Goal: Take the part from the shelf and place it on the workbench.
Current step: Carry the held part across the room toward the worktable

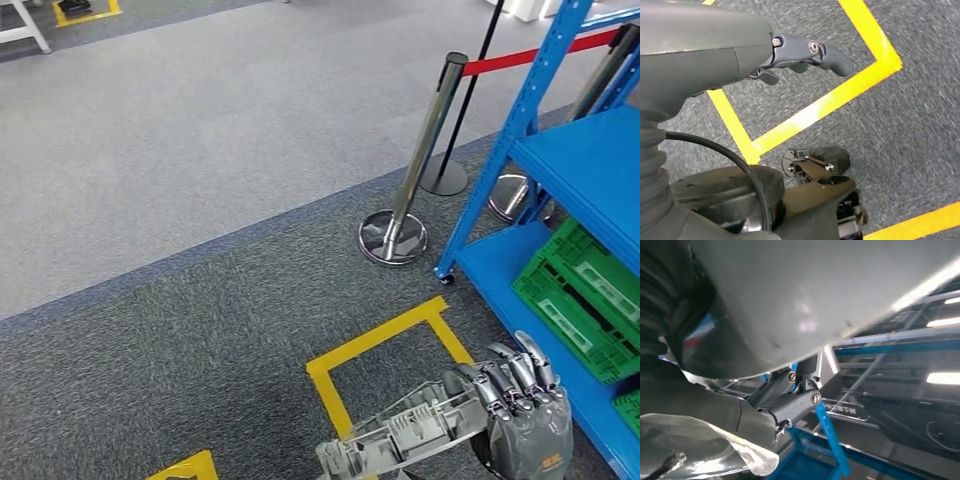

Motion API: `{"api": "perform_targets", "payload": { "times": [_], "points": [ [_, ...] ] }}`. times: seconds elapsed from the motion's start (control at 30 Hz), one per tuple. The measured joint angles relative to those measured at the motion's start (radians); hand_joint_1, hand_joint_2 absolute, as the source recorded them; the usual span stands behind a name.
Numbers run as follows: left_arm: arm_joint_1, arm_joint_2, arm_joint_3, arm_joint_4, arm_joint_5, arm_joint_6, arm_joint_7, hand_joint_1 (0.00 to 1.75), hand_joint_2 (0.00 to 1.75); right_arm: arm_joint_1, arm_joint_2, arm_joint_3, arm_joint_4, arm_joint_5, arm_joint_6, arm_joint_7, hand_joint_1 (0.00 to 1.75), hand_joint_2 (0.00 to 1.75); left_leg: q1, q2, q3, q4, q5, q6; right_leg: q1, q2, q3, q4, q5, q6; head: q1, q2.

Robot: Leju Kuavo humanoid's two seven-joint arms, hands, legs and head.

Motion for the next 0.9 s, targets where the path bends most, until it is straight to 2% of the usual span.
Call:
{"api": "perform_targets", "payload": {
  "times": [0.07,0.1,0.13,0.17,0.2,0.23,0.3,0.33,0.37,0.4,0.43,0.47,0.5,0.53,0.57,0.63,0.67,0.7,0.73,0.77,0.8,0.87,0.9],
  "points": [
    [-0.001,0.000,-0.002,0.000,0.000,0.000,0.000,0.00,1.75,0.000,0.000,0.000,0.000,0.001,0.000,0.000,1.75,1.75,0.002,-0.029,-0.005,0.016,-0.008,-0.011,-0.009,0.048,0.051,-0.122,0.058,0.004,0.000,0.000],
    [-0.002,0.000,-0.002,0.000,0.000,0.000,0.000,0.00,1.75,0.001,-0.001,0.001,-0.001,0.001,0.000,0.000,1.75,1.75,0.003,-0.041,-0.012,0.025,-0.010,-0.017,-0.012,0.069,0.069,-0.159,0.068,0.003,0.000,0.000],
    [-0.002,0.001,-0.003,0.000,0.000,0.000,0.000,0.00,1.75,0.002,-0.001,0.001,-0.001,0.002,0.000,0.000,1.75,1.75,0.004,-0.053,-0.018,0.030,-0.011,-0.023,-0.012,0.084,0.077,-0.173,0.066,0.001,0.000,0.000],
    [-0.001,0.001,-0.005,0.000,-0.001,0.000,0.000,0.00,1.75,0.002,-0.002,0.002,-0.002,0.002,0.000,0.000,1.75,1.75,0.004,-0.064,-0.024,0.033,-0.010,-0.028,-0.010,0.080,0.080,-0.176,0.066,-0.004,0.000,0.000],
    [0.000,0.002,-0.006,0.000,-0.001,0.000,0.000,0.00,1.75,0.002,-0.002,0.003,-0.002,0.003,0.000,0.000,1.75,1.75,0.007,-0.074,-0.027,0.032,-0.007,-0.033,-0.010,0.067,0.082,-0.175,0.067,-0.009,0.000,0.000],
    [0.002,0.003,-0.008,0.001,-0.001,0.000,0.000,0.00,1.75,0.000,-0.002,0.005,-0.003,0.004,0.000,0.000,1.75,1.75,0.006,-0.066,-0.030,0.036,-0.010,-0.037,-0.009,0.055,0.085,-0.177,0.068,-0.014,-0.001,0.000],
    [0.002,0.004,-0.009,0.001,-0.003,0.001,0.000,0.00,1.75,-0.002,-0.003,0.007,-0.006,0.006,0.000,0.000,1.75,1.75,0.005,-0.015,-0.054,0.092,-0.042,-0.047,-0.010,0.025,0.093,-0.183,0.068,-0.024,-0.007,0.000],
    [0.001,0.003,-0.010,0.001,-0.004,0.000,0.000,0.00,1.75,-0.002,-0.003,0.008,-0.007,0.006,0.000,0.000,1.75,1.75,0.006,0.018,-0.080,0.147,-0.070,-0.052,-0.007,0.009,0.097,-0.184,0.067,-0.028,-0.009,0.000],
    [-0.001,0.003,-0.011,0.001,-0.004,0.000,0.000,0.00,1.75,-0.002,-0.003,0.008,-0.008,0.007,0.000,0.000,1.75,1.75,0.009,0.037,-0.113,0.214,-0.100,-0.056,-0.005,-0.009,0.099,-0.184,0.064,-0.031,-0.011,0.000],
    [-0.002,0.003,-0.011,0.001,-0.005,0.000,0.000,0.00,1.75,-0.002,-0.003,0.007,-0.008,0.008,0.000,0.000,1.75,1.75,0.013,0.045,-0.142,0.272,-0.121,-0.059,-0.002,-0.025,0.100,-0.184,0.062,-0.033,-0.011,0.000],
    [-0.001,0.003,-0.012,0.001,-0.006,0.000,0.000,0.00,1.75,-0.002,-0.003,0.007,-0.008,0.008,0.000,0.000,1.75,1.75,0.015,0.048,-0.158,0.304,-0.126,-0.060,-0.001,-0.040,0.101,-0.184,0.059,-0.034,-0.011,0.000],
    [0.000,0.003,-0.014,0.001,-0.006,0.000,0.000,0.00,1.75,-0.003,-0.003,0.007,-0.008,0.009,0.000,0.000,1.75,1.75,0.016,0.050,-0.156,0.298,-0.111,-0.060,0.000,-0.055,0.104,-0.184,0.057,-0.034,-0.011,0.000],
    [0.001,0.003,-0.015,0.001,-0.007,0.000,0.000,0.00,1.75,-0.003,-0.003,0.008,-0.008,0.009,0.000,0.000,1.75,1.75,0.016,0.054,-0.135,0.255,-0.081,-0.057,0.001,-0.067,0.108,-0.184,0.053,-0.033,-0.011,0.000],
    [0.002,0.004,-0.016,0.001,-0.008,0.000,0.000,0.00,1.75,-0.003,-0.003,0.008,-0.008,0.009,0.000,0.000,1.75,1.75,0.014,0.069,-0.100,0.187,-0.044,-0.053,0.002,-0.080,0.113,-0.184,0.050,-0.032,-0.011,0.000],
    [0.001,0.004,-0.016,0.001,-0.010,0.000,0.000,0.00,1.75,-0.003,-0.003,0.009,-0.008,0.009,0.000,0.000,1.75,1.75,0.008,0.092,-0.067,0.123,-0.021,-0.047,0.003,-0.090,0.115,-0.185,0.046,-0.030,-0.011,0.000],
    [-0.002,0.004,-0.017,0.001,-0.011,0.000,0.000,0.00,1.75,-0.003,-0.003,0.010,-0.008,0.009,0.000,0.000,1.75,1.75,-0.005,0.128,-0.028,0.046,-0.006,-0.036,0.005,-0.109,0.121,-0.188,0.039,-0.022,-0.010,0.000],
    [-0.002,0.004,-0.018,0.001,-0.011,0.001,0.000,0.00,1.75,-0.004,-0.003,0.010,-0.008,0.009,0.000,0.000,1.75,1.75,-0.011,0.130,-0.027,0.039,-0.011,-0.031,0.006,-0.119,0.124,-0.190,0.038,-0.018,-0.009,0.000],
    [-0.001,0.005,-0.018,0.001,-0.011,0.001,0.000,0.00,1.75,-0.006,-0.003,0.010,-0.008,0.009,0.000,0.000,1.75,1.75,-0.014,0.121,-0.026,0.033,-0.009,-0.025,0.005,-0.129,0.131,-0.194,0.037,-0.014,-0.009,0.000],
    [0.002,0.006,-0.018,0.001,-0.011,0.001,0.000,0.00,1.75,-0.007,-0.003,0.011,-0.008,0.009,0.000,0.000,1.75,1.75,-0.013,0.111,-0.022,0.023,-0.006,-0.020,0.004,-0.128,0.136,-0.196,0.034,-0.010,-0.008,0.000],
    [0.003,0.007,-0.018,0.001,-0.011,0.001,0.001,0.00,1.75,-0.008,-0.003,0.013,-0.008,0.009,0.000,0.000,1.75,1.75,-0.010,0.100,-0.016,0.013,-0.002,-0.013,0.002,-0.109,0.134,-0.188,0.026,-0.007,-0.007,0.000],
    [0.003,0.007,-0.018,0.001,-0.012,0.001,0.001,0.00,1.75,-0.009,-0.004,0.014,-0.009,0.009,0.000,0.000,1.75,1.75,-0.006,0.089,-0.009,0.004,0.002,-0.007,0.002,-0.081,0.122,-0.161,0.010,-0.004,-0.006,0.000],
    [-0.001,0.007,-0.018,0.001,-0.012,0.001,0.001,0.00,1.75,-0.007,-0.005,0.015,-0.008,0.009,0.000,0.000,1.75,1.75,-0.002,0.065,-0.003,-0.003,0.005,0.002,0.001,-0.022,0.060,-0.049,-0.038,-0.003,-0.001,0.000],
    [-0.003,0.006,-0.018,0.001,-0.012,0.001,0.001,0.00,1.75,-0.006,-0.005,0.014,-0.008,0.009,0.000,0.000,1.75,1.75,-0.002,0.051,-0.003,-0.002,0.004,0.004,0.002,-0.011,0.020,0.016,-0.058,-0.001,0.001,0.000]
  ]
}}
